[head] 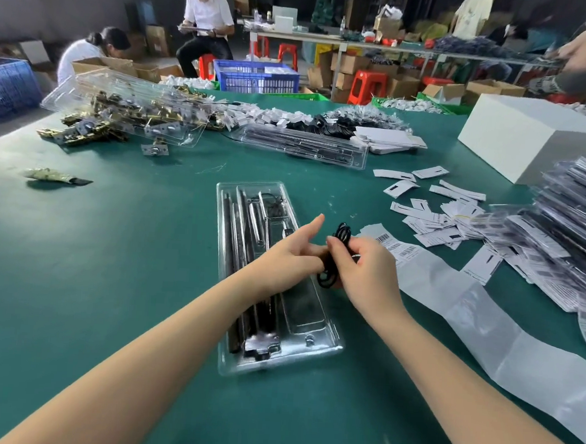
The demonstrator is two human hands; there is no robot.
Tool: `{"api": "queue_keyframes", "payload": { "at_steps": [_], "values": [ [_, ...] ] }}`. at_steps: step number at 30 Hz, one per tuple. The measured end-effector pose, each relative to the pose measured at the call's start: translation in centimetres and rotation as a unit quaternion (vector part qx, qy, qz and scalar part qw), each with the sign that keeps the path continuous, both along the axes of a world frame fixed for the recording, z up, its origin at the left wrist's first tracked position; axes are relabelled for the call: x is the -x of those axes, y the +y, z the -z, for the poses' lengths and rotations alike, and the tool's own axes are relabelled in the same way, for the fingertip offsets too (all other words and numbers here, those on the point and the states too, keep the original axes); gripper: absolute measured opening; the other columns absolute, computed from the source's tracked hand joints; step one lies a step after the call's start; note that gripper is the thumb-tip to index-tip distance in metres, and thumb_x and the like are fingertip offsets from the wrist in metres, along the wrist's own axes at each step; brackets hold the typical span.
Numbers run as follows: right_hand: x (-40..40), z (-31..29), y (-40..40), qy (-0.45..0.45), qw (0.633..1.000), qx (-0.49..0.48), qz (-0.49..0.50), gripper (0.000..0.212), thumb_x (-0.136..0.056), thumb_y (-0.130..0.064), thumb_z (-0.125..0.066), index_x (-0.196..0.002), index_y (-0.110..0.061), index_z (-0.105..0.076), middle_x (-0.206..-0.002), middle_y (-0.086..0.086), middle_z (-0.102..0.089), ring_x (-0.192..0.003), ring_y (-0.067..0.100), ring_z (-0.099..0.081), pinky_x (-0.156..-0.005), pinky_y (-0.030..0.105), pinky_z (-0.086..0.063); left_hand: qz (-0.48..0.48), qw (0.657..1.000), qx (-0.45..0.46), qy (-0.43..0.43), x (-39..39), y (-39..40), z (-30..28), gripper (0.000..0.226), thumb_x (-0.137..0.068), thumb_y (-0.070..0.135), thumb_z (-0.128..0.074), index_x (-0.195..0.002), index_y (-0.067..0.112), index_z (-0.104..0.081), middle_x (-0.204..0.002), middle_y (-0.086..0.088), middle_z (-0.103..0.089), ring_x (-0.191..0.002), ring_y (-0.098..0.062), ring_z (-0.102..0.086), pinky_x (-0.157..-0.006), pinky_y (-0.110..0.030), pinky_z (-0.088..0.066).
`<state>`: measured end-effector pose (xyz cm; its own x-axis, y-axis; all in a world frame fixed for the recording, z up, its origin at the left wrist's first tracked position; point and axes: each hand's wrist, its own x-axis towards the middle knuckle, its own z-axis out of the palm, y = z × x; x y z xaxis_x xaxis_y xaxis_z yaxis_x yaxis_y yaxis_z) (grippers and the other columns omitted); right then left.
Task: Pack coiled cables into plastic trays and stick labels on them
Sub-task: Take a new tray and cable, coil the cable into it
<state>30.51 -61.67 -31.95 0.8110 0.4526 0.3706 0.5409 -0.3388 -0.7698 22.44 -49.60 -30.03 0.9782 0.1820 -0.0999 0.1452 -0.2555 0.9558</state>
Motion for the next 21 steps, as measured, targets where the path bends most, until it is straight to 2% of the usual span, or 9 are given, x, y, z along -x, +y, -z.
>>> {"api": "queue_keyframes", "payload": {
  "at_steps": [2,4,7,9,11,15,18,19,21],
  "values": [
    [-0.7,-0.1,-0.3,0.0,1.0,-0.008,0.006,0.05,-0.094,-0.031,-0.06,-0.061,0.006,-0.052,-0.057,0.022,-0.054,-0.053,0.027,-0.047,-0.056,0.04,-0.04,-0.023,0.99,-0.141,-0.022,0.5,-0.9,-0.8,0.075,-0.093,0.005,-0.05,-0.154,0.019,-0.009,-0.135,-0.004,-0.056,-0.117,-0.017,-0.053,-0.094,-0.023,-0.04],
    [-0.8,0.0,-0.6,0.054,0.998,-0.03,-0.003,0.048,-0.095,-0.033,-0.059,-0.068,0.007,-0.058,-0.056,0.018,-0.059,-0.048,0.023,-0.057,-0.055,0.041,-0.049,-0.099,0.936,-0.334,-0.052,2.0,-1.6,-1.5,0.068,-0.096,0.026,-0.051,-0.153,0.016,-0.017,-0.152,-0.003,-0.036,-0.136,-0.018,-0.039,-0.105,-0.028,-0.034],
    [-1.0,0.7,-0.9,0.149,0.986,-0.071,-0.002,0.04,-0.094,-0.032,-0.061,-0.077,0.003,-0.068,-0.051,-0.003,-0.061,-0.043,0.009,-0.059,-0.048,0.028,-0.053,-0.076,0.872,-0.483,-0.029,5.3,-3.9,-1.5,0.062,-0.09,0.065,-0.033,-0.132,0.024,-0.05,-0.138,0.001,-0.049,-0.123,-0.02,-0.051,-0.099,-0.036,-0.043],
    [-1.0,0.8,-0.9,0.215,0.971,-0.1,-0.006,0.028,-0.093,-0.031,-0.063,-0.076,-0.011,-0.072,-0.052,-0.006,-0.063,-0.045,0.008,-0.058,-0.047,0.025,-0.052,-0.014,0.837,-0.546,0.031,7.1,-5.3,-0.6,0.073,-0.078,0.081,-0.026,-0.119,0.027,-0.053,-0.123,0.006,-0.051,-0.114,-0.017,-0.055,-0.082,-0.033,-0.047],
    [-0.8,0.7,-1.0,0.267,0.957,-0.116,-0.013,0.024,-0.093,-0.03,-0.063,-0.075,-0.018,-0.072,-0.055,-0.005,-0.063,-0.047,0.01,-0.058,-0.046,0.025,-0.051,-0.003,0.825,-0.564,0.045,8.1,-5.2,0.3,0.061,-0.081,0.078,-0.036,-0.117,0.03,-0.049,-0.118,0.01,-0.048,-0.114,-0.012,-0.052,-0.074,-0.028,-0.042],
    [-0.4,0.6,-1.5,0.32,0.941,-0.108,-0.029,0.022,-0.094,-0.026,-0.061,-0.078,-0.014,-0.071,-0.057,-0.003,-0.061,-0.046,0.009,-0.057,-0.043,0.022,-0.05,-0.026,0.861,-0.507,-0.029,9.2,-3.7,0.5,0.038,-0.088,0.063,-0.045,-0.096,0.029,-0.06,-0.127,0.015,-0.057,-0.125,0.001,-0.048,-0.087,-0.023,-0.045],
    [-0.4,0.5,-1.6,0.341,0.935,-0.087,-0.046,0.023,-0.095,-0.027,-0.06,-0.081,-0.011,-0.07,-0.065,0.004,-0.062,-0.05,0.011,-0.058,-0.044,0.022,-0.05,-0.014,0.809,-0.578,-0.105,9.6,-3.8,1.7,0.029,-0.082,0.042,-0.069,-0.07,0.016,-0.063,-0.102,-0.003,-0.073,-0.096,-0.017,-0.07,-0.07,-0.033,-0.059],
    [-0.5,0.3,-1.7,0.342,0.935,-0.076,-0.053,0.023,-0.095,-0.027,-0.06,-0.082,-0.011,-0.07,-0.068,0.007,-0.062,-0.051,0.012,-0.058,-0.044,0.022,-0.05,-0.02,0.79,-0.602,-0.115,9.5,-4.0,2.1,0.029,-0.086,0.036,-0.067,-0.068,0.013,-0.063,-0.101,-0.008,-0.073,-0.094,-0.021,-0.071,-0.067,-0.037,-0.06],
    [-0.7,-0.1,-1.8,0.346,0.934,-0.059,-0.07,0.024,-0.095,-0.027,-0.06,-0.082,-0.01,-0.07,-0.071,0.011,-0.063,-0.053,0.014,-0.057,-0.044,0.022,-0.049,-0.043,0.793,-0.595,-0.126,9.5,-4.2,2.4,0.034,-0.094,0.031,-0.045,-0.071,0.01,-0.061,-0.107,-0.011,-0.072,-0.1,-0.026,-0.069,-0.07,-0.037,-0.06]
  ]
}}
